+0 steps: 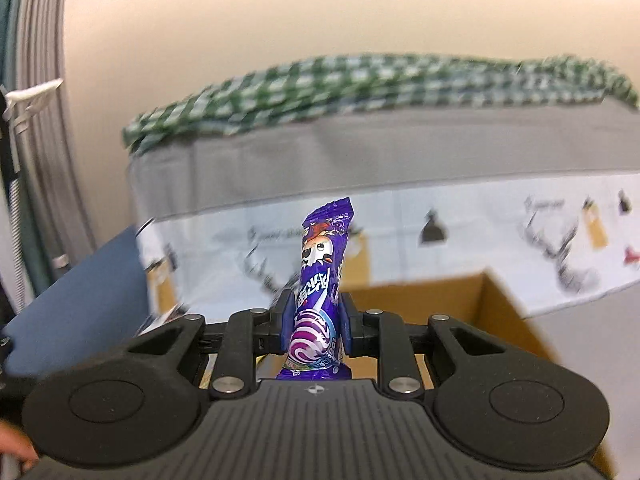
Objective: Organize snacks
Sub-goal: 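Lift both held snacks and carry them over the cardboard box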
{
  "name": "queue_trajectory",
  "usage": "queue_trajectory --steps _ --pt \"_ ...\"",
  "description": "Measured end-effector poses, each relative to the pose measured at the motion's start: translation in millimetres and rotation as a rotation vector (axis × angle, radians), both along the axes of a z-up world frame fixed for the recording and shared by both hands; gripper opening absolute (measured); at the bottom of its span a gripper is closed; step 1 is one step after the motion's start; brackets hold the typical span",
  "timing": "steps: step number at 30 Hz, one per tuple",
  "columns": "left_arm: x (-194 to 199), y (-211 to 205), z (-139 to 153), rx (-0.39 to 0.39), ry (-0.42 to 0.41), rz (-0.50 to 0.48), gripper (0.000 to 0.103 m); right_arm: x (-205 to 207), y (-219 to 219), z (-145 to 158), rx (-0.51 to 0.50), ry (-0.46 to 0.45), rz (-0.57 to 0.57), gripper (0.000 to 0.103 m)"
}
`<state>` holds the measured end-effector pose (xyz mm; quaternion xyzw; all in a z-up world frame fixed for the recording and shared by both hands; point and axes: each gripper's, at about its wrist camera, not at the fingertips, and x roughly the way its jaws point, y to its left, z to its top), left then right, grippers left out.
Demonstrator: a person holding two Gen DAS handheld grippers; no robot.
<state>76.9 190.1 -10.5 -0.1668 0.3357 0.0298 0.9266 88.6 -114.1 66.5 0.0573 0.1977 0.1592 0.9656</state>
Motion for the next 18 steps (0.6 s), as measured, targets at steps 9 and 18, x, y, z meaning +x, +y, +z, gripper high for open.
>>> queue_trajectory --steps 9,18 --pt "1.4 -24.8 12.6 0.014 -0.093 -0.025 0.041 19.5 -59.2 -40.4 0.002 0.063 -0.143 0.024" --pt "4.9 -65.0 25.1 0.053 -0.178 -0.106 0.041 21.7 -87.9 -48.5 -0.004 0.040 -0.187 0.024"
